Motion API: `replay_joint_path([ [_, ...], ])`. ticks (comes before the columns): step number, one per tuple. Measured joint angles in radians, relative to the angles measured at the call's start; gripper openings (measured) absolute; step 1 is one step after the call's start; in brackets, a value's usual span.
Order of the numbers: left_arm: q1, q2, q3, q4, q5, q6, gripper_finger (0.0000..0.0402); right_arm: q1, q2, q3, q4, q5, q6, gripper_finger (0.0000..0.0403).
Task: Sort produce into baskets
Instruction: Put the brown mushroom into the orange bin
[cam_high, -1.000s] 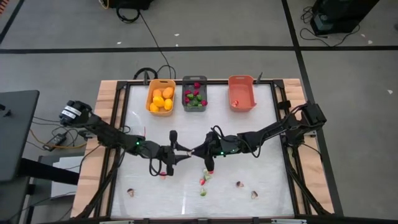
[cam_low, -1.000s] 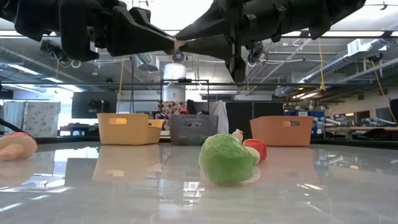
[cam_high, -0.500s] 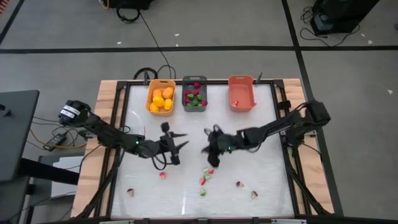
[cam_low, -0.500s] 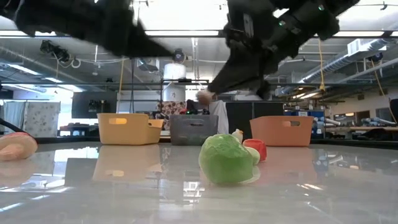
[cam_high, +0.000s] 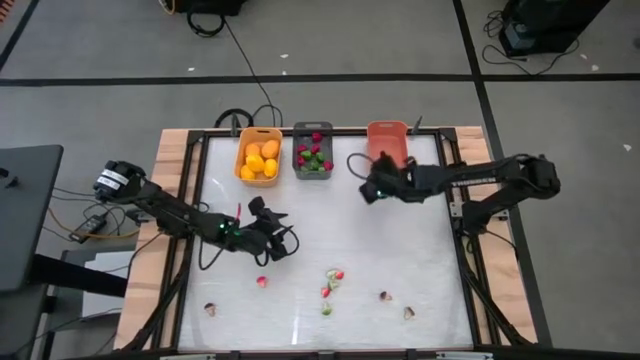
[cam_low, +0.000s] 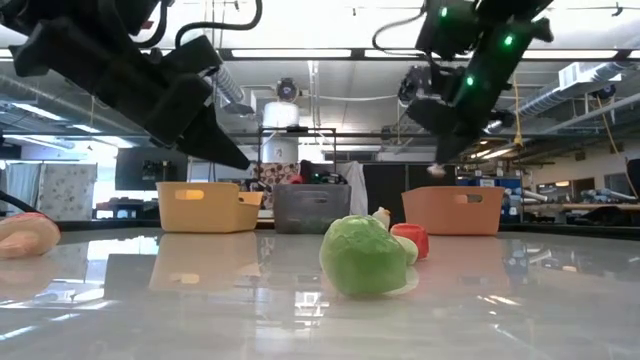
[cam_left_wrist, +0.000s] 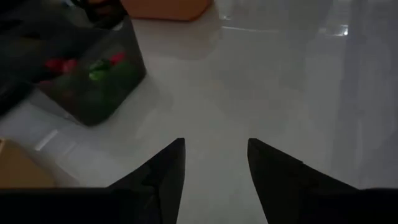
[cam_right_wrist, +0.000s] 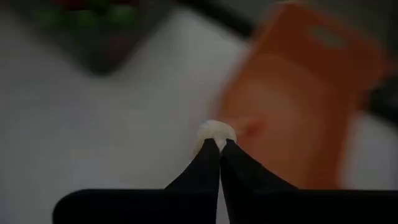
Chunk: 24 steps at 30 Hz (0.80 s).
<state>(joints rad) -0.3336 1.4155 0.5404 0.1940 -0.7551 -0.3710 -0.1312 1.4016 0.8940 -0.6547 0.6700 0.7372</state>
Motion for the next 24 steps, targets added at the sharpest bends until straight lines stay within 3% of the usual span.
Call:
replay_joint_path([
  [9,0.0,0.0,0.0,0.004,-0.011,0.024,0.0181,-0.148,0.02,0.0,-0.029,0.048,-0.061,0.0062],
  [13,0.001,0.005,0.0,-0.018,0.058,-0.021,0.0182,-0.173,0.025,0.0,-0.03,0.047,-0.053,0.0103],
  [18,0.031,-0.016,0.0,-0.179,0.267,-0.135,0.0188,-0.146,0.024,0.0,-0.011,0.025,-0.04,0.0152],
  [22,0.036,-0.092,0.064,-0.354,0.65,-0.263,0.0188,-0.049,0.037,0.0,0.048,-0.066,-0.037,0.0169],
  [24,0.008,-0.125,0.109,-0.457,0.761,-0.329,0.0187,0.013,0.058,0.0,0.106,-0.052,-0.034,0.017],
])
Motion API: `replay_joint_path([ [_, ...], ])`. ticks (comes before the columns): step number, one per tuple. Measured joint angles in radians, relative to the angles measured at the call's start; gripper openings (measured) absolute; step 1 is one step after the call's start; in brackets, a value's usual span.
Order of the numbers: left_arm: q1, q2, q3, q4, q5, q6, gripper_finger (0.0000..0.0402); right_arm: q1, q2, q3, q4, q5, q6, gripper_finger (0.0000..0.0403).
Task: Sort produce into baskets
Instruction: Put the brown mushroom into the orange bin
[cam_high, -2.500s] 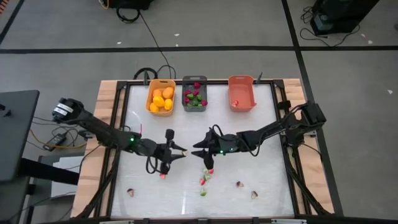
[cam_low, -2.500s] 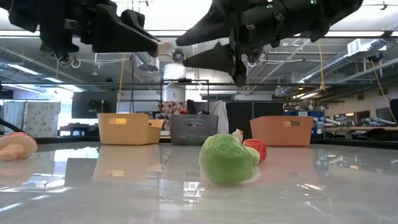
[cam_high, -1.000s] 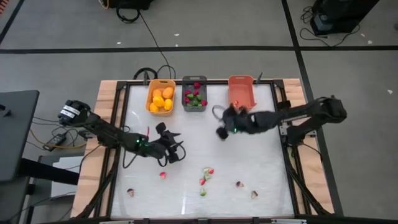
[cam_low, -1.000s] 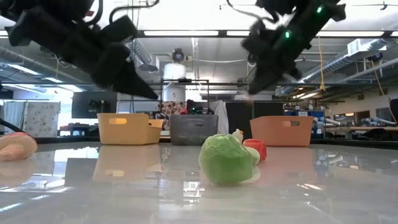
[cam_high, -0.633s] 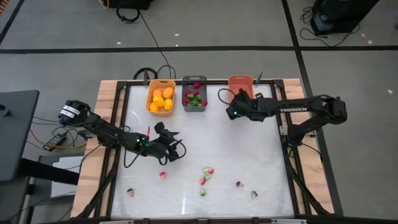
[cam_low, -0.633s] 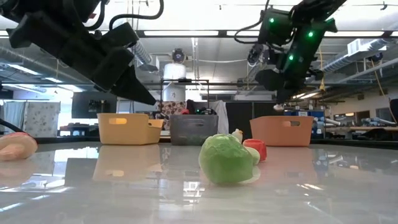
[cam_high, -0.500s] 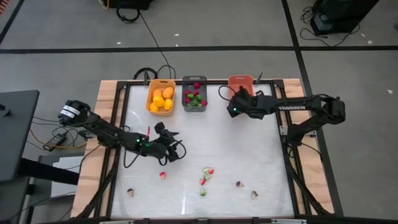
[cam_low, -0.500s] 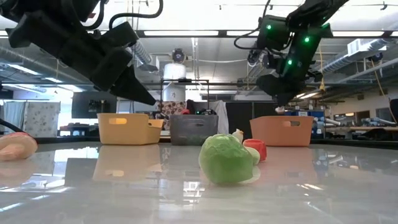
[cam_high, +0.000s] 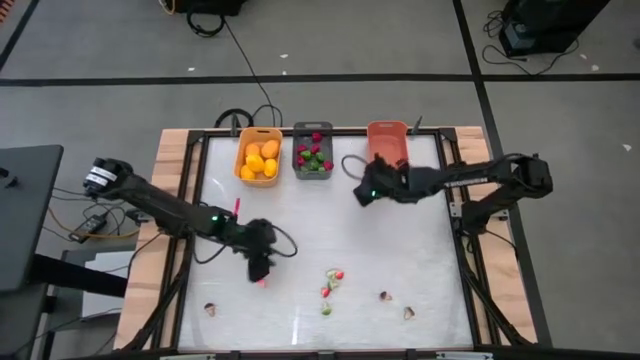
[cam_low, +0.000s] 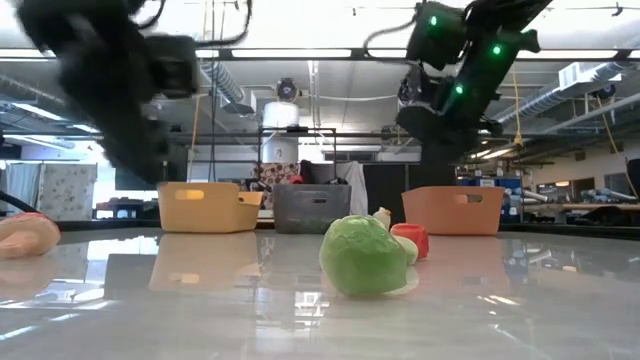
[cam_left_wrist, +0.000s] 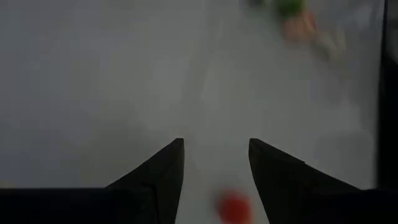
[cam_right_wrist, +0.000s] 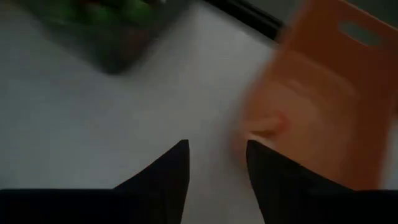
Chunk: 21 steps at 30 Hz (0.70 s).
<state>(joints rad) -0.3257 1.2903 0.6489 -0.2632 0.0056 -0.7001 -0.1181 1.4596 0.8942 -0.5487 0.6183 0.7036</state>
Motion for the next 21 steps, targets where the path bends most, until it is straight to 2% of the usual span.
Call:
replay_joint_path([
  [2,-0.04,-0.036,0.043,-0.168,0.049,-0.054,0.0182,0.053,0.022,0.0,0.083,0.021,-0.012,0.017],
  [5,-0.114,-0.061,0.11,-0.417,0.052,-0.192,0.0172,0.11,0.06,0.0,0.229,0.038,-0.085,0.017],
  [7,-0.176,-0.066,0.126,-0.563,0.042,-0.309,0.0166,0.125,0.074,0.0,0.309,-0.003,-0.16,0.017],
  [8,-0.21,-0.064,0.127,-0.582,0.044,-0.362,0.0164,0.127,0.078,0.0,0.333,-0.031,-0.18,0.017],
  [11,-0.311,-0.058,0.098,-0.586,0.071,-0.536,0.0162,0.125,0.087,0.0,0.373,-0.087,-0.196,0.0169],
  [15,-0.43,-0.031,0.052,-0.503,0.151,-0.731,0.0162,0.125,0.092,0.0,0.362,-0.097,-0.21,0.0169],
  [18,-0.489,-0.022,0.03,-0.442,0.212,-0.788,0.0162,0.125,0.093,0.0,0.36,-0.1,-0.226,0.0169],
  [21,-0.529,-0.022,0.019,-0.38,0.221,-0.796,0.0162,0.125,0.092,0.0,0.356,-0.113,-0.234,0.017],
])
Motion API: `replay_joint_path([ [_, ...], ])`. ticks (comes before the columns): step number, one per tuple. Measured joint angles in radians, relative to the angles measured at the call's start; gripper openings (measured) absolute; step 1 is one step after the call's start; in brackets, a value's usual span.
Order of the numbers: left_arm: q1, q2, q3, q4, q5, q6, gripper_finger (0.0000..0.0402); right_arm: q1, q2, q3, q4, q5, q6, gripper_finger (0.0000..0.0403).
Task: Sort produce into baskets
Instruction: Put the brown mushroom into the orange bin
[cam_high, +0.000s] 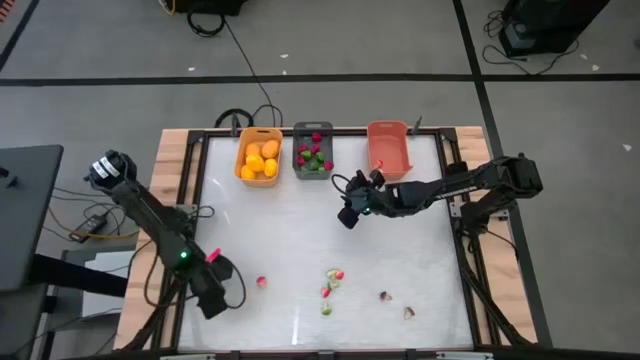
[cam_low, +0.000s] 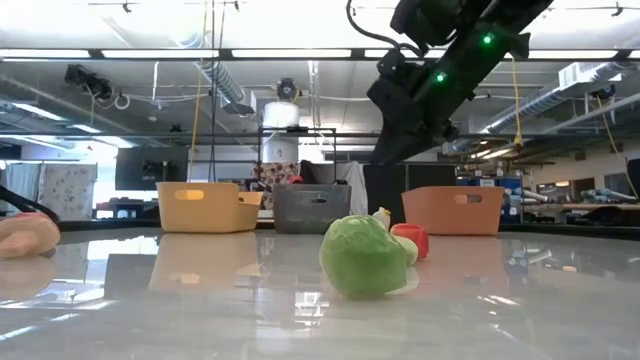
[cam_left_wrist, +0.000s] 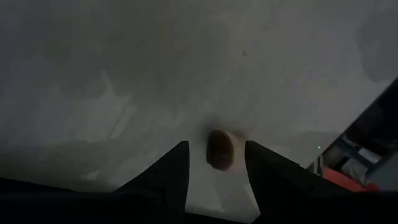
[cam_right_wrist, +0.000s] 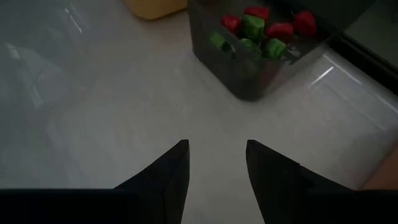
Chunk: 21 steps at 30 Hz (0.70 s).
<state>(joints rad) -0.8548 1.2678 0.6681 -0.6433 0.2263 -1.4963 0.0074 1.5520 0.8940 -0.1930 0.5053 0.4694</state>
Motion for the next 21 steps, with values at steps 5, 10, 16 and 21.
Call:
replay_joint_path([
  [5,-0.04,0.008,-0.005,0.058,-0.031,-0.019,0.0162,0.0,0.0,0.0,0.003,-0.006,0.002,0.017],
  [10,-0.081,0.043,-0.005,0.109,-0.039,-0.034,0.0162,0.0,0.0,0.0,0.006,-0.01,0.006,0.017],
  [16,-0.096,0.118,-0.005,0.082,-0.024,-0.011,0.0162,0.0,0.0,0.0,0.021,-0.01,0.006,0.017],
  [21,-0.088,0.148,-0.005,0.057,0.003,0.0,0.0146,-0.002,0.0,0.0,0.045,-0.01,0.001,0.017],
])
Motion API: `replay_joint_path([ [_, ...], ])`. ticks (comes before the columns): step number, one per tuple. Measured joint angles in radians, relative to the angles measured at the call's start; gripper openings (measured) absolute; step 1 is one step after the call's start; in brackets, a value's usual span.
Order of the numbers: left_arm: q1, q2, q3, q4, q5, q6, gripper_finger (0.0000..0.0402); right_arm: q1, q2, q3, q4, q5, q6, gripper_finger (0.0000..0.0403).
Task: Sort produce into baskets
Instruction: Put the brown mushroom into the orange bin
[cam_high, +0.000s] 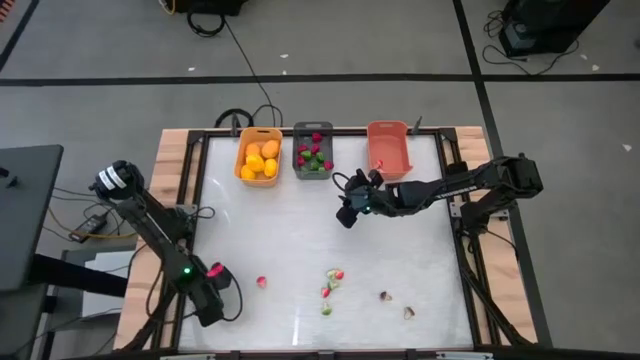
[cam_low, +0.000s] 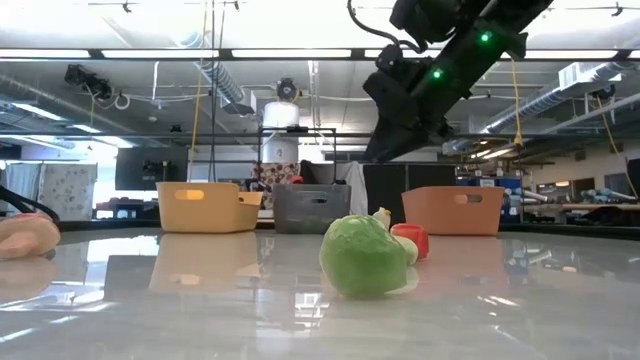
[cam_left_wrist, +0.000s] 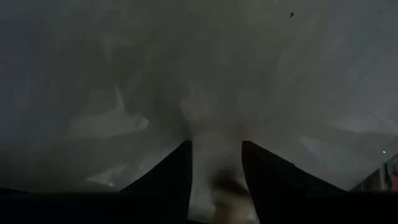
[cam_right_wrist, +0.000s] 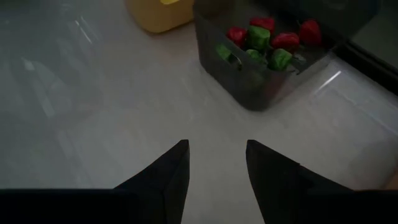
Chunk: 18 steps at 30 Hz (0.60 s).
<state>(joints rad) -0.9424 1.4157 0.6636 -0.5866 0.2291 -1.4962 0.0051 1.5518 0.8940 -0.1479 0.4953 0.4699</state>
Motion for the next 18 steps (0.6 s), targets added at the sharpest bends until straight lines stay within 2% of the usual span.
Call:
replay_joint_path([
  [6,0.01,0.002,0.0,-0.002,-0.046,0.005,0.0068,0.0,0.0,0.0,0.011,-0.004,-0.001,0.0168],
  [10,0.033,-0.004,0.0,-0.025,-0.05,0.002,0.0027,0.001,0.0,0.0,0.035,-0.043,-0.001,0.0167],
  [14,0.039,-0.026,0.0,-0.054,0.067,-0.002,0.0024,0.001,-0.001,0.0,0.036,-0.063,-0.002,0.0167],
  [16,0.029,-0.037,0.0,-0.05,0.123,-0.005,0.0035,0.001,-0.001,0.0,0.036,-0.064,-0.008,0.0167],
  [18,0.022,-0.04,0.0,-0.046,0.132,-0.026,0.0057,0.001,-0.001,0.0,0.039,-0.072,-0.023,0.0167],
])
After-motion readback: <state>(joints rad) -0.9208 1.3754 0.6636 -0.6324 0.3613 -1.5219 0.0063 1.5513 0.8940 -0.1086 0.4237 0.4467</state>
